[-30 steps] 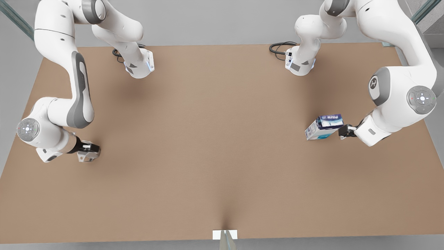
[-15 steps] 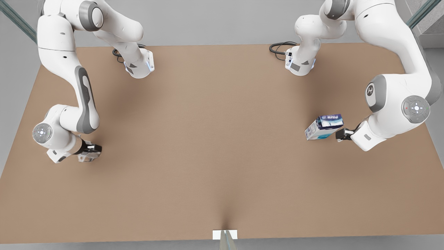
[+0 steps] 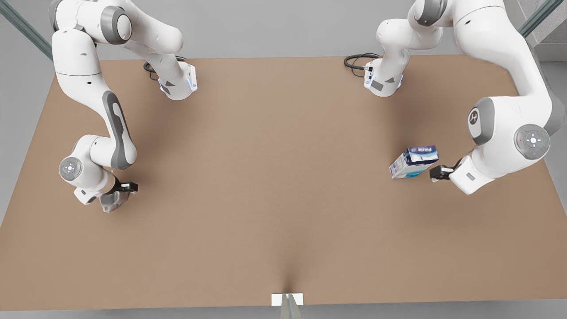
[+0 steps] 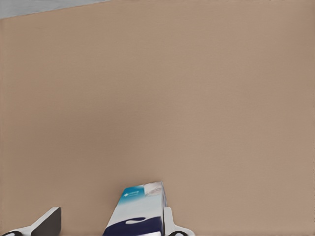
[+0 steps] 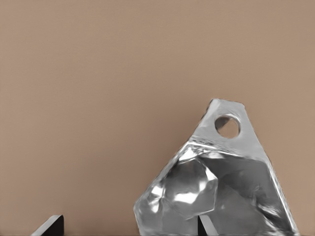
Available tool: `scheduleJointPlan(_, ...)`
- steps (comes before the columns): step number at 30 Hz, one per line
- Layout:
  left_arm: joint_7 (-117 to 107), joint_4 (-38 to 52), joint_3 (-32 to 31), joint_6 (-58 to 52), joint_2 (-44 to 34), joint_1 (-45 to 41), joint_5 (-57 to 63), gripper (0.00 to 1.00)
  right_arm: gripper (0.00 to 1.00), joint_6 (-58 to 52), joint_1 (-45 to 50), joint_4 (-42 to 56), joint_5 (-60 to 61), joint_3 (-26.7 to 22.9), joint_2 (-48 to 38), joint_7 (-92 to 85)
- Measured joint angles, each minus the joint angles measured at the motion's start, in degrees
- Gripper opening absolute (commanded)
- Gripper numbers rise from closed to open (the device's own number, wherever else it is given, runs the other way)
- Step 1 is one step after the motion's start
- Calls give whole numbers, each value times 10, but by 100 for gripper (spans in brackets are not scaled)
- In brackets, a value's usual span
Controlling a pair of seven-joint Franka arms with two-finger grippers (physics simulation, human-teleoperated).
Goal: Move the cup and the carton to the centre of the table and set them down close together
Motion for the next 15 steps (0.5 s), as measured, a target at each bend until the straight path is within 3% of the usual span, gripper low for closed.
scheduleJointPlan(3, 0, 0, 0, 0, 1, 0, 0, 100, 100, 70, -1, -46, 1, -6, 4, -4)
scheduleJointPlan(5, 0, 0, 0, 1, 2, 0, 0, 100, 94, 75, -2, -49, 1, -6, 9, -4)
scheduleJointPlan(6, 1, 0, 0, 1, 2, 0, 0, 100, 77, 75, -1, -49, 1, -6, 9, -4)
scheduleJointPlan(7, 1, 0, 2, 1, 2, 0, 0, 100, 51, 75, -1, -48, 1, -6, 9, -3)
scheduleJointPlan(8, 2, 0, 3, 1, 2, 0, 0, 100, 31, 74, -1, -45, 1, -6, 9, -4)
scheduleJointPlan(9, 2, 0, 3, 1, 2, 0, 0, 100, 25, 71, -1, -43, 1, -6, 8, -5)
scheduleJointPlan(10, 2, 0, 3, 1, 2, 0, -1, 100, 21, 65, -2, -35, 1, -6, 7, -8)
scheduleJointPlan(15, 3, 0, 3, 0, 1, 0, -1, 100, 21, 69, -7, -35, 1, -9, 8, -29)
